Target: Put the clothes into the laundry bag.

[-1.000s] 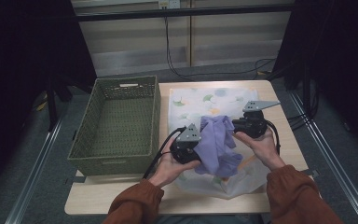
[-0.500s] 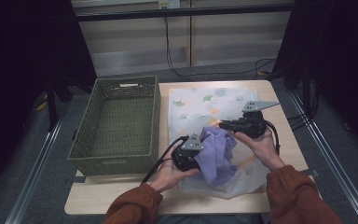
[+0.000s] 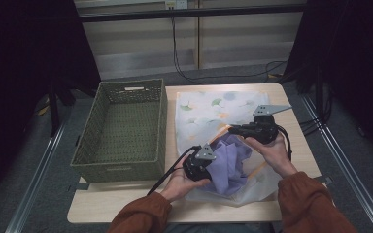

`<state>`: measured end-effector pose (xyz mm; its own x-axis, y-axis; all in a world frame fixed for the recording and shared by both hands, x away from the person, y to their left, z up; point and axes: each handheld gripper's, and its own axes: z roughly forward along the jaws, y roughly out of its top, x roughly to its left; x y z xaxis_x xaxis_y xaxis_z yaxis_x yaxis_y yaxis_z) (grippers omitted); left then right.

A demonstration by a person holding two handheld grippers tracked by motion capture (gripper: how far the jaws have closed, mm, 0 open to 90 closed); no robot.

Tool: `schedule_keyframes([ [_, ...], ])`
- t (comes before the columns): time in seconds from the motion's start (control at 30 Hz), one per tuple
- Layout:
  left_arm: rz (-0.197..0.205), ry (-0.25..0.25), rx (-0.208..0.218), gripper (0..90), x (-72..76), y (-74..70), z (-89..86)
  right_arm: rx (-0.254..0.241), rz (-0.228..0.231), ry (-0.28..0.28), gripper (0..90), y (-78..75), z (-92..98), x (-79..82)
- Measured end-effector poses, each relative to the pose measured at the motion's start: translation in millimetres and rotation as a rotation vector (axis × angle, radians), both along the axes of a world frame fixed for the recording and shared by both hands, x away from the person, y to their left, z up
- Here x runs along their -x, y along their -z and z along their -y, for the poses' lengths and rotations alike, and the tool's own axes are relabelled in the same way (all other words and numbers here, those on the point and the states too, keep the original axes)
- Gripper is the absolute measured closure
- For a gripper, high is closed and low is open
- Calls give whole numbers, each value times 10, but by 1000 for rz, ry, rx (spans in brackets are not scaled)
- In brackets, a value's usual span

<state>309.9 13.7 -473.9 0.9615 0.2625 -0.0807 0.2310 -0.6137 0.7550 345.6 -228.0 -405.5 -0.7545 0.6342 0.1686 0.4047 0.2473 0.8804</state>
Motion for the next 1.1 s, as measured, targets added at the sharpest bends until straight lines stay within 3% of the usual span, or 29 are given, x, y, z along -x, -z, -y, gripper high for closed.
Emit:
schedule_keyframes([
  [0.1, -13, -8, 3, 734, -8, 62, 20, 4, 1, -3, 900, -3, -9, 8],
  [0.13, -1, 5, -28, 733, -26, 65, 16, 4, 2, -5, 900, -4, -12, 10],
  [0.17, -14, -9, -10, 732, -22, 80, 25, 8, 0, -3, 900, -10, -13, 19],
  [0.3, -19, -22, -17, 726, -14, 127, 48, -1, 4, -1, 899, -25, 4, 23],
  [0.43, -8, 14, -69, 720, -51, 170, 60, 0, 0, -2, 900, -12, -2, 19],
  [0.47, -15, -6, -40, 717, -34, 188, 75, 1, -1, -2, 900, -12, -5, 20],
  [0.5, -1, 8, -61, 714, -41, 186, 67, 1, -1, -2, 900, -12, -11, 23],
  [0.57, -21, -18, -45, 701, -32, 211, 78, 3, 0, -6, 900, -13, -19, 29],
  [0.63, -42, -33, -31, 665, -54, 224, 74, 4, 0, -7, 900, -8, -25, 24],
  [0.67, -47, -27, -45, 646, -87, 221, 53, 4, -3, -9, 899, -3, -28, 22],
  [0.7, -62, -54, -18, 629, -81, 232, 55, 10, -3, -9, 900, 3, -31, 19],
  [0.8, -77, -65, -16, 604, -109, 210, 28, 7, -3, -10, 900, -2, -31, 21],
  [0.83, -80, -71, 10, 567, -113, 213, 26, 8, 0, -8, 900, -6, -25, 22],
  [0.87, -86, -70, 6, 539, -123, 189, 9, 7, 0, -9, 900, -6, -21, 21],
  [1.0, -80, -84, 18, 376, -109, 115, -25, 5, -3, -10, 899, -3, -16, 21],
  [1.1, -74, -95, 31, 317, -86, 64, -43, 6, -2, -11, 900, -4, -19, 21],
])
